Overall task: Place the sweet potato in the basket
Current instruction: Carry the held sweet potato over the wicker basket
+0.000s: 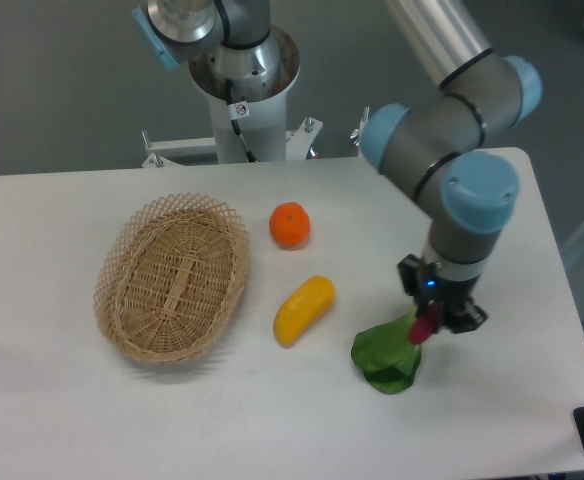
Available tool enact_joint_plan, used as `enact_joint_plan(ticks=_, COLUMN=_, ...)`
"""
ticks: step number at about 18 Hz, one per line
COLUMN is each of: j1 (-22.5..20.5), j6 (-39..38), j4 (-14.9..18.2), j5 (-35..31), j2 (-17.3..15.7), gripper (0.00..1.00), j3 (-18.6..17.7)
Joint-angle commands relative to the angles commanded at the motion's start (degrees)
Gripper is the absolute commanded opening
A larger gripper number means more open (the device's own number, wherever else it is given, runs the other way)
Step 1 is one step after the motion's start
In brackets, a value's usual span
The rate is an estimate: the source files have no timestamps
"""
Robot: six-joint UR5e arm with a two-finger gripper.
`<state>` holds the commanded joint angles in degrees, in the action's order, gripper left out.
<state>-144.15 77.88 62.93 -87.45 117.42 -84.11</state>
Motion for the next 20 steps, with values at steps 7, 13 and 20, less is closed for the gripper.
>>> enact_joint_plan(ticks=7, j1=6.9, j6=-1.1, j4=-0.2, j5=4.8, j2=-5.7, gripper=0.11, j3=-6.1)
enact_joint_plan(ticks=13, j1=13.4, j6=-1.1, j4=0.0, j5=5.2, j2=-11.2, gripper=0.11, j3=-14.3)
enact_joint_plan(ticks=20, j1=17.0, j6=-2.2, j4=0.4, j5=5.2, j2=-15.9, gripper=0.12, j3=-24.0)
